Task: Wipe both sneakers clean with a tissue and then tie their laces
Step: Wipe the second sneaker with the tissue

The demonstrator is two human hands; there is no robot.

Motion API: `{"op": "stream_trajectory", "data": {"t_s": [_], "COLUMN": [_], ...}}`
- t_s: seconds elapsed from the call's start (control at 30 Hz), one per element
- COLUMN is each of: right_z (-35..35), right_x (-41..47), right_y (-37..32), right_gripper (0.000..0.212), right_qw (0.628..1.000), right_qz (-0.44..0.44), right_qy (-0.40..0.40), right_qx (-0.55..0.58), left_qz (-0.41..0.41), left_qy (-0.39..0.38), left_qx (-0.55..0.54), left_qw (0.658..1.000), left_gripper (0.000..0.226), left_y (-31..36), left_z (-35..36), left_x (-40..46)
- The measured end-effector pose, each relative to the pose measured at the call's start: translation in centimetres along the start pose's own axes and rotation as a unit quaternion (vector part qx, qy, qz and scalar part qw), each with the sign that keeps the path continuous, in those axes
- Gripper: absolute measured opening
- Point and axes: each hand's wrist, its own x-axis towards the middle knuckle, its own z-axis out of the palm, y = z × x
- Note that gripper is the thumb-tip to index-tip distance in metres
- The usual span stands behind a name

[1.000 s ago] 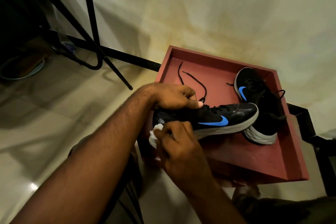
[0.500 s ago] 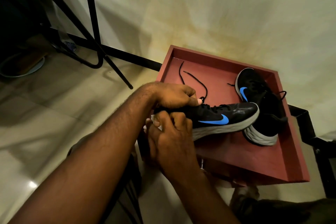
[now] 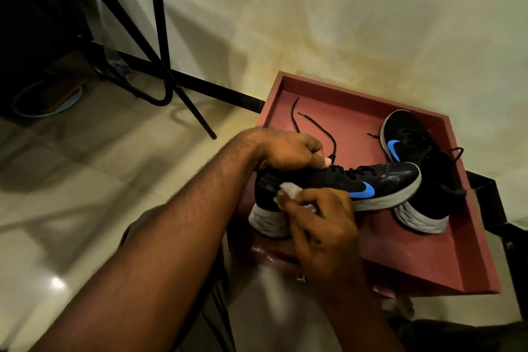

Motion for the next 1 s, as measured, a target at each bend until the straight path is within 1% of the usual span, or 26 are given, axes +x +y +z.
{"op": "stream_trajectory", "data": {"t_s": [0.1,0.17,0.2,0.23,0.3,0.4,0.47,0.57,0.67,0.73,0.8,0.9,0.97,1.0], "right_z": [2.1,3.4,3.7,3.4,2.1,-0.3,-1.1,-0.4,2.1,3.6,3.7,1.2,-0.9,-1.8], "right_x": [1.6,2.8,3.1,3.1,2.2,-0.1,-0.6,-0.1,1.9,3.4,3.7,2.3,0.8,0.3], "right_y": [-2.1,-3.2,-3.6,-3.7,-3.2,-0.9,0.2,-0.8,-3.0,-3.9,-4.0,-3.2,-1.7,-0.4], "right_gripper": [0.026,0.023,0.023,0.024,0.026,0.026,0.024,0.020,0.022,0.020,0.018,0.015,0.016,0.020], "right_qw": [0.994,0.986,0.985,0.986,0.993,0.996,0.994,0.998,0.998,0.994,0.992,0.998,0.998,0.993], "right_qz": [-0.075,-0.097,-0.093,-0.080,-0.024,0.084,0.105,0.054,-0.022,-0.040,-0.038,0.011,0.068,0.114], "right_qy": [-0.063,-0.085,-0.089,-0.091,-0.078,-0.006,0.021,-0.004,-0.063,-0.085,-0.094,-0.056,-0.011,0.013], "right_qx": [-0.046,-0.102,-0.116,-0.116,-0.090,-0.022,0.012,0.018,-0.015,-0.058,-0.071,-0.019,-0.014,-0.016], "left_qz": [-0.001,0.003,0.005,0.004,0.000,0.007,0.009,0.013,0.018,0.026,0.023,0.020,0.019,0.014], "left_qy": [-0.016,-0.012,-0.006,-0.001,0.008,0.027,0.021,0.002,-0.016,-0.011,-0.010,-0.032,-0.010,0.007], "left_qx": [-0.003,-0.007,-0.013,-0.018,-0.018,0.006,0.012,0.025,0.030,0.043,0.011,-0.032,-0.013,-0.003], "left_qw": [1.000,1.000,1.000,1.000,1.000,1.000,1.000,1.000,0.999,0.999,1.000,0.999,1.000,1.000], "left_gripper": [0.023,0.024,0.025,0.027,0.033,0.038,0.033,0.024,0.025,0.029,0.028,0.030,0.035,0.035], "left_y": [-0.1,-0.3,-0.4,-0.6,-0.8,-0.9,-0.6,-0.1,-0.2,-0.4,-0.7,-0.6,-0.3,-0.3], "left_z": [-0.1,-0.2,-0.3,-0.3,-0.4,-0.5,-0.4,0.0,0.0,-0.3,-0.6,-0.2,-0.1,-0.3], "left_x": [0.0,0.0,-0.1,-0.1,-0.1,0.1,0.2,0.3,0.2,-0.1,-0.3,-0.4,-0.5,-0.6]}}
